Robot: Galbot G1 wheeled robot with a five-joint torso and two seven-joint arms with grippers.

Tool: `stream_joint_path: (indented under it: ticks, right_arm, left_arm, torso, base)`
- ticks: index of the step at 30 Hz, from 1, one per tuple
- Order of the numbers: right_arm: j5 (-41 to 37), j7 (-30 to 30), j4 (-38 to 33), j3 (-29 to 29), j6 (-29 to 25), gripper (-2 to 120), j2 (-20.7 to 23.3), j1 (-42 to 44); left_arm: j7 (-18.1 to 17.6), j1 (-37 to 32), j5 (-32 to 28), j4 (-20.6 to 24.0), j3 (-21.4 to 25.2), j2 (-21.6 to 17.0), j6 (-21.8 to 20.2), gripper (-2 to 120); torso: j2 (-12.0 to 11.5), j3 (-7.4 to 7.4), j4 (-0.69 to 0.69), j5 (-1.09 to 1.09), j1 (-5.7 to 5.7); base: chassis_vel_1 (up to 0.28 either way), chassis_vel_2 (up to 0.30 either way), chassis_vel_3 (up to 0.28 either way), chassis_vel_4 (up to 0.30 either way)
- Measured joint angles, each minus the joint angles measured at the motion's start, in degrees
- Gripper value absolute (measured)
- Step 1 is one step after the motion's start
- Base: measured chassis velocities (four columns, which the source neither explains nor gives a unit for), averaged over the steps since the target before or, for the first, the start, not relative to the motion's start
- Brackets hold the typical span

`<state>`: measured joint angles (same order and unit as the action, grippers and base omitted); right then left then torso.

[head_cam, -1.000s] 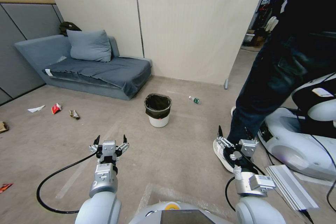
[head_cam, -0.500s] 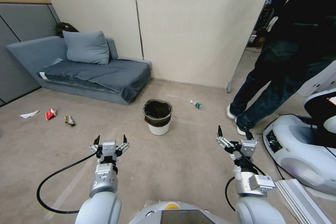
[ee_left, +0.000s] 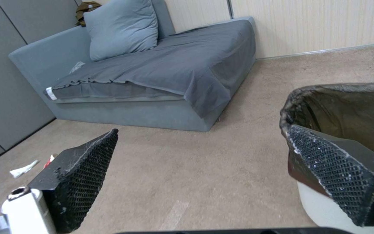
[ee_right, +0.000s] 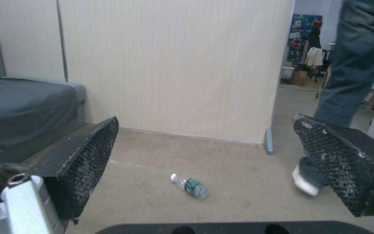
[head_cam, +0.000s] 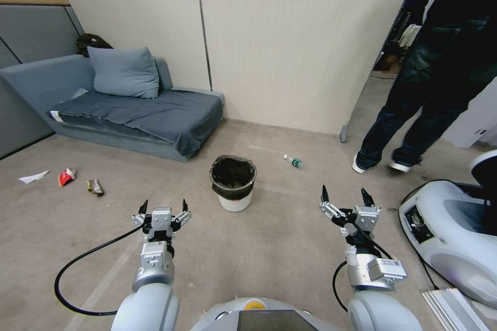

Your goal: Pick up the trash bin, then pick up the garbage from the floor and place it into the trash bin.

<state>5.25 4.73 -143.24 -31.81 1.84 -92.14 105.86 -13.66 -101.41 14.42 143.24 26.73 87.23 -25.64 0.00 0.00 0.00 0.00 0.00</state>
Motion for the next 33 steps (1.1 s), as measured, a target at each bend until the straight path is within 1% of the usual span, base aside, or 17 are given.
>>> stream_joint_path:
  ticks: [23, 25, 28, 33]
  right_arm:
    - [0.19, -0.03, 0.0, 0.2, -0.35, 100, 0.0, -0.03]
    - [0.18, -0.07, 0.0, 0.25, -1.04, 100, 0.0, -0.04]
    - [0.59, -0.58, 0.0, 0.31, -3.64, 100, 0.0, -0.07]
    - [0.8, -1.08, 0.0, 0.33, -4.66, 100, 0.0, -0.07]
  left_arm:
    - [0.12, 0.0, 0.1, 0.0, -0.02, 0.06, 0.1, 100]
    - [0.13, 0.0, 0.12, 0.0, -0.02, 0.07, 0.12, 100]
    - [0.14, 0.0, 0.14, 0.0, -0.02, 0.08, 0.14, 100]
    - [0.15, 0.0, 0.17, 0.0, -0.02, 0.09, 0.16, 100]
  torso:
    - [0.0, 0.0, 0.0, 0.01, 0.01]
    - [0.0, 0.0, 0.0, 0.0, 0.0]
    - [0.0, 0.0, 0.0, 0.0, 0.01]
    - [0.0, 0.0, 0.0, 0.0, 0.0]
  base:
    - [-0.128, 0.132, 0.13, -0.128]
    - [-0.11, 0.107, 0.105, -0.111]
    - [-0.066, 0.071, 0.087, -0.077]
    - [-0.012, 0.009, 0.014, -0.013]
